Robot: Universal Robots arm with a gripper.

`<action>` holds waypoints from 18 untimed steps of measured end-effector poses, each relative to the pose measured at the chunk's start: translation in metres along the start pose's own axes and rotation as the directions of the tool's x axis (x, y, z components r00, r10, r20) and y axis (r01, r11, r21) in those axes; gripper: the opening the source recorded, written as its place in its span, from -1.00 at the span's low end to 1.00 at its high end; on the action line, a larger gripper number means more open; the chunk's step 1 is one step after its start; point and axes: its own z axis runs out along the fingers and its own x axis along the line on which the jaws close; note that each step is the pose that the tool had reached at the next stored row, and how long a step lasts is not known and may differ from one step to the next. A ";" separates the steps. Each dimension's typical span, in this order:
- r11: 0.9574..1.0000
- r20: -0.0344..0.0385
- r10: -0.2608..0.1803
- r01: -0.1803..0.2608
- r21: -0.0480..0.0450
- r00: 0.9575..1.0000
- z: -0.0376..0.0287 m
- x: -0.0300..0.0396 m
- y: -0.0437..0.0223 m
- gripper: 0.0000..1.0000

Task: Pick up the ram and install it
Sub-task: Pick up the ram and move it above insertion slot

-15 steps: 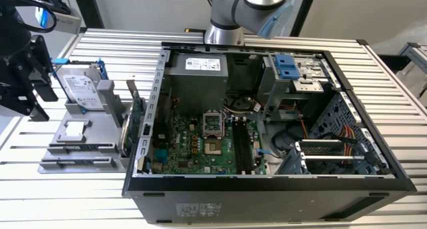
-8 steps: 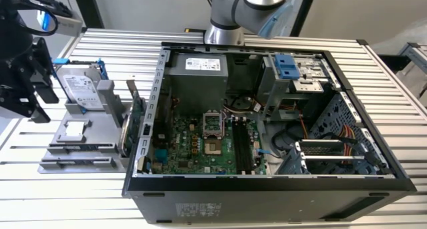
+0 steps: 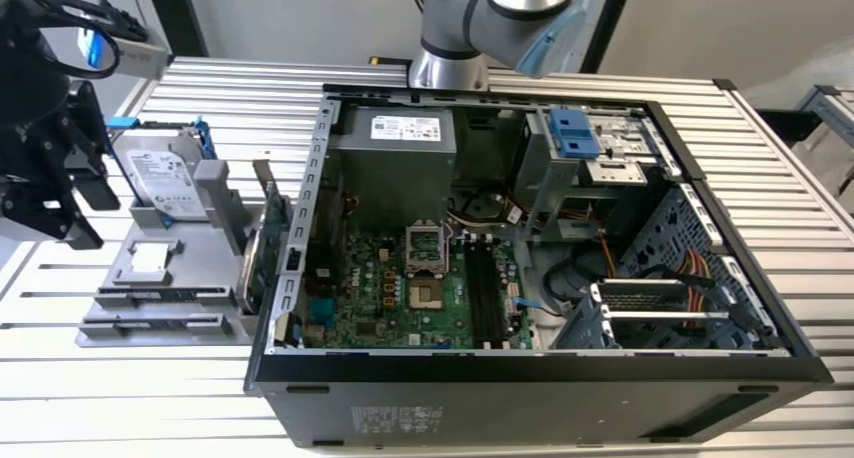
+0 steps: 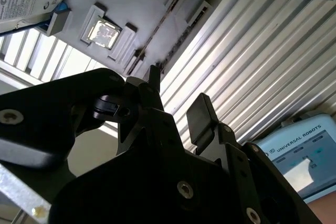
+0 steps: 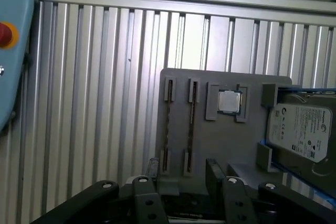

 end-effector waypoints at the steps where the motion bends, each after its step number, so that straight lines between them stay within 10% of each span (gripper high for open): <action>1: 1.000 0.000 0.000 0.000 0.000 1.000 0.0005 0.0000 0.0000 1.00; 18: 1.000 -0.001 0.001 -0.001 0.000 1.000 0.0077 0.0033 0.0001 1.00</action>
